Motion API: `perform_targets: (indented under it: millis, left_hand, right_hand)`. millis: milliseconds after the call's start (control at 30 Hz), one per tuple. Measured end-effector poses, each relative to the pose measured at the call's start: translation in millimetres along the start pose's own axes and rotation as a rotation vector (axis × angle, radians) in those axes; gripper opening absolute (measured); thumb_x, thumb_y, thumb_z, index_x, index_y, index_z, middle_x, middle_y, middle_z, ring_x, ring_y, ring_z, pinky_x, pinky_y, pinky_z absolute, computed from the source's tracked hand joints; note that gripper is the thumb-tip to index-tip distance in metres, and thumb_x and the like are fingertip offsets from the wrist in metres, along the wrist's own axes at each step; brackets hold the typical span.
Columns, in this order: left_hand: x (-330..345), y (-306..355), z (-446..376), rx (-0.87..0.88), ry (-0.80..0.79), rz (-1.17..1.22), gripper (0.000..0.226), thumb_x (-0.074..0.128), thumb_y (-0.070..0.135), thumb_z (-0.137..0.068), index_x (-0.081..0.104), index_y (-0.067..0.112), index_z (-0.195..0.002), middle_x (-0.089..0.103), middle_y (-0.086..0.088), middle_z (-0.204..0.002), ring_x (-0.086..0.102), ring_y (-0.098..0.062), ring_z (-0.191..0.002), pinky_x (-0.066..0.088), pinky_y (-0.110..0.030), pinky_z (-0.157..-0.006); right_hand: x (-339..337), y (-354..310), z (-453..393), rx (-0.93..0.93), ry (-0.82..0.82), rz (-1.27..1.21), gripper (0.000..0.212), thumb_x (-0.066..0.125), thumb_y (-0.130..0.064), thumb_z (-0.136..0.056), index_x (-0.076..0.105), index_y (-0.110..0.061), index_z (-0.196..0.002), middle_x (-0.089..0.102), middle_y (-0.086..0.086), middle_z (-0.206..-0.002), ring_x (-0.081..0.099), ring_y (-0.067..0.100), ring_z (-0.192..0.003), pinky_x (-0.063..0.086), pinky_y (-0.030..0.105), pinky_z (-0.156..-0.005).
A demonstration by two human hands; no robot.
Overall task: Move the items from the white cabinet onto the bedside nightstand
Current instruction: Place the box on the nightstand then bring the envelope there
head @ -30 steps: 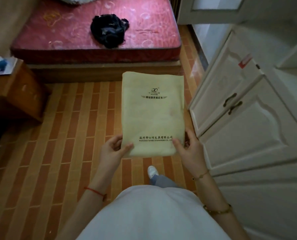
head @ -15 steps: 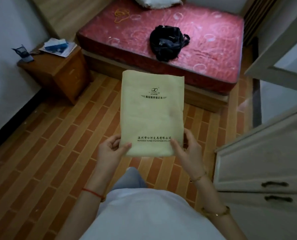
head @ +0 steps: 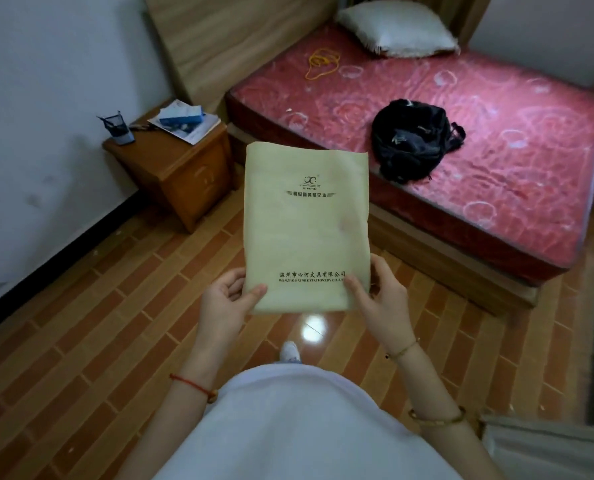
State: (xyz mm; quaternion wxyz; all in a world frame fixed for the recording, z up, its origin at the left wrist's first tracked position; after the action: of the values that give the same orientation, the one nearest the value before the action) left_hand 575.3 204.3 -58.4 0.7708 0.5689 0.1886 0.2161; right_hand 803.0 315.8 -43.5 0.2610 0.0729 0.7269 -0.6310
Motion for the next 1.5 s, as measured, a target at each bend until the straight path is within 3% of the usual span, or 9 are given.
perform_targets:
  millis: [133, 233, 400, 667, 900, 1000, 1100, 1333, 1500]
  left_hand:
    - [1, 25, -68, 0.001, 0.041, 0.018, 0.031, 0.072, 0.000, -0.083, 0.066, 0.018, -0.108, 0.075, 0.008, -0.098, 0.073, -0.009, -0.089, 0.056, -0.019, -0.077]
    - [4, 41, -110, -0.006, 0.063, 0.010, 0.032, 0.073, 0.000, -0.083, 0.065, 0.021, -0.106, 0.075, 0.012, -0.094, 0.073, -0.006, -0.087, 0.056, -0.019, -0.075]
    - [10, 64, -180, -0.002, 0.112, 0.013, 0.032, 0.072, 0.000, -0.083, 0.064, 0.022, -0.105, 0.073, 0.012, -0.095, 0.072, -0.001, -0.083, 0.057, -0.017, -0.076]
    - [21, 93, -316, 0.001, 0.249, 0.096, 0.031, 0.070, -0.004, -0.084, 0.066, 0.016, -0.107, 0.074, 0.013, -0.090, 0.072, -0.001, -0.083, 0.055, -0.014, -0.072]
    - [21, 136, -423, 0.002, 0.407, 0.112, 0.032, 0.072, 0.001, -0.084, 0.065, 0.026, -0.101, 0.072, 0.018, -0.088, 0.071, 0.003, -0.083, 0.054, -0.012, -0.068]
    - [10, 143, -459, -0.008, 0.500, 0.127, 0.031, 0.071, -0.003, -0.083, 0.066, 0.019, -0.105, 0.073, 0.017, -0.083, 0.071, 0.004, -0.080, 0.054, -0.012, -0.069]
    - [-7, 146, -488, -0.034, 0.581, 0.118, 0.033, 0.071, -0.002, -0.083, 0.065, 0.024, -0.101, 0.074, 0.022, -0.079, 0.071, 0.003, -0.081, 0.054, -0.012, -0.069]
    - [-74, 124, -553, -0.155, 0.730, 0.036, 0.039, 0.074, 0.014, -0.085, 0.064, 0.015, -0.123, 0.070, 0.002, -0.105, 0.066, -0.009, -0.097, 0.051, -0.018, -0.074]
    - [-137, 99, -607, -0.222, 0.799, 0.015, 0.045, 0.074, 0.015, -0.085, 0.061, 0.010, -0.128, 0.068, -0.006, -0.113, 0.065, -0.020, -0.104, 0.053, -0.027, -0.082]
  right_hand:
    - [15, -11, -76, -0.016, -0.022, -0.016, 0.034, 0.066, -0.025, -0.089, 0.056, -0.021, -0.121, 0.066, -0.016, -0.103, 0.063, 0.002, -0.092, 0.055, 0.030, -0.076]
    - [25, -15, -123, -0.019, -0.045, -0.030, 0.033, 0.065, -0.025, -0.090, 0.056, -0.021, -0.121, 0.066, -0.015, -0.104, 0.062, 0.002, -0.093, 0.055, 0.030, -0.076]
    - [48, -19, -207, -0.019, -0.098, -0.068, 0.031, 0.065, -0.019, -0.090, 0.056, -0.018, -0.120, 0.064, -0.017, -0.102, 0.059, -0.008, -0.089, 0.044, 0.006, -0.068]
    - [94, -25, -379, -0.116, -0.225, -0.048, 0.030, 0.066, -0.021, -0.089, 0.058, -0.021, -0.118, 0.066, -0.015, -0.099, 0.060, -0.001, -0.084, 0.044, 0.009, -0.066]
    - [138, -49, -529, -0.225, -0.352, -0.007, 0.029, 0.066, -0.022, -0.089, 0.057, -0.021, -0.117, 0.065, -0.017, -0.098, 0.060, 0.000, -0.083, 0.044, 0.011, -0.066]
    - [169, -57, -577, -0.259, -0.421, 0.018, 0.030, 0.066, -0.023, -0.089, 0.057, -0.021, -0.118, 0.066, -0.014, -0.098, 0.061, 0.001, -0.083, 0.046, 0.014, -0.068]
    - [209, -64, -616, -0.276, -0.502, 0.047, 0.032, 0.065, -0.025, -0.089, 0.056, -0.021, -0.120, 0.067, -0.014, -0.098, 0.061, 0.001, -0.079, 0.043, 0.013, -0.066]
    - [323, -84, -677, -0.275, -0.691, 0.063, 0.034, 0.067, -0.019, -0.088, 0.056, -0.017, -0.121, 0.066, -0.012, -0.098, 0.061, -0.002, -0.078, 0.041, 0.003, -0.063]
    - [419, -94, -712, -0.259, -0.798, 0.104, 0.036, 0.067, -0.021, -0.087, 0.056, -0.017, -0.121, 0.067, -0.008, -0.098, 0.062, -0.002, -0.079, 0.043, 0.006, -0.065]
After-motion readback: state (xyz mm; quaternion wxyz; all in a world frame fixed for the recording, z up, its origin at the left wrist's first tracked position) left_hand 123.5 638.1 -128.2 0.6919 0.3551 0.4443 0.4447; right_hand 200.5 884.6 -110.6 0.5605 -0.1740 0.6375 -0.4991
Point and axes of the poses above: each hand's wrist, its own z-axis away from the middle knuckle, its own x-axis out of the palm, y = z × x, the point moved 5 cm from there along -z, towards the middle knuckle
